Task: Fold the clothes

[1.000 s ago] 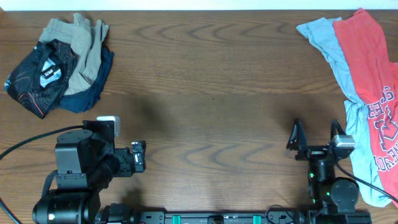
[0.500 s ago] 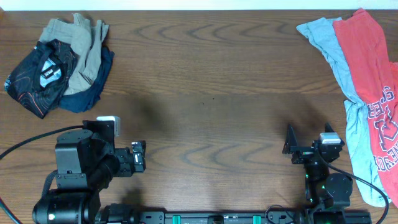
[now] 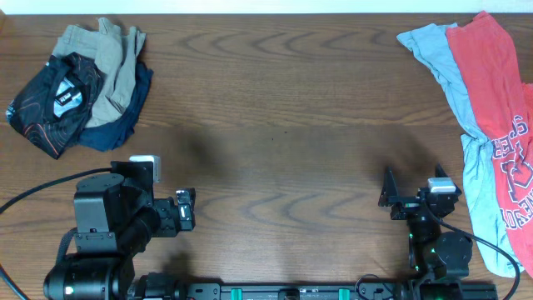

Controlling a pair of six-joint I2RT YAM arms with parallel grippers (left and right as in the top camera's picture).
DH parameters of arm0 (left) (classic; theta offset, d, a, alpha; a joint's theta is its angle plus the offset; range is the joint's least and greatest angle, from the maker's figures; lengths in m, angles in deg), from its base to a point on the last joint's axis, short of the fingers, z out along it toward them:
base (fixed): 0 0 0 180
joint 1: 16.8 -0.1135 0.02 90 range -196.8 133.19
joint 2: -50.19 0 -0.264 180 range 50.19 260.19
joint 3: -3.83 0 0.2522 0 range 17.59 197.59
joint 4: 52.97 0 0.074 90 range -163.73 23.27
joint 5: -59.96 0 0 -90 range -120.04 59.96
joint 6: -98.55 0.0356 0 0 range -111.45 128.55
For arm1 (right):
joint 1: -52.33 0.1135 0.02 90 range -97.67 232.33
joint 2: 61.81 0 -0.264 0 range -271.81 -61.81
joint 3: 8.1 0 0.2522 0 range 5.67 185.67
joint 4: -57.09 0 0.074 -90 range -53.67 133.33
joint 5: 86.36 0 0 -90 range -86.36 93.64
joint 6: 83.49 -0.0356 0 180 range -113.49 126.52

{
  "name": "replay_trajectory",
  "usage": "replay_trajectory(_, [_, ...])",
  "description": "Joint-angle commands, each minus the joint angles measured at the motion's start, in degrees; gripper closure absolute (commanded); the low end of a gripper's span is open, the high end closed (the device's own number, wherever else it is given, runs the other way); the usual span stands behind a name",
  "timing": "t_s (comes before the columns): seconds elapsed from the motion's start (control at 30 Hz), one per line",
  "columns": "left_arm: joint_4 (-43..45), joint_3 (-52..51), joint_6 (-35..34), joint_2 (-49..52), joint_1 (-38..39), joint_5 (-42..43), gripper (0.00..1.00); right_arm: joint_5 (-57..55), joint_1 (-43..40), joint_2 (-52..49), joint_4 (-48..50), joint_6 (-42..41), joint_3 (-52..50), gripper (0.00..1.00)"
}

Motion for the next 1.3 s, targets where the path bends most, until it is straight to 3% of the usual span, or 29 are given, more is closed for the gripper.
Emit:
replay_trajectory(0.0, [0.2, -0.1, 0.7, 0.0, -0.2, -0.3, 0.02, 0.5, -0.1, 0.4, -0.2, 0.8, 0.0, 0.01])
replay_trajectory(0.7, [0.0, -0.1, 0.8, -1.1, -0.1, -0.4, 0.02, 0.5, -0.1, 0.4, -0.2, 0.8, 0.0, 0.01])
replay_trajectory(0.83, [-0.6, -1.2, 0.8, -4.5, -0.1, -5.3, 0.02, 0.5, -0.1, 0.4, -0.2, 0.8, 0.0, 0.01])
replay_trajectory(1.0, [1.8, -7.3, 1.4, -11.7, -0.1, -5.3, 0.02, 0.5, -0.1, 0.4, -0.2, 0.8, 0.0, 0.02])
replay_trajectory(1.27, [16.5, -25.0, 1.5, -27.0, -0.1, -4.8, 0.02, 0.5, -0.1, 0.4, -0.2, 0.8, 0.0, 0.01])
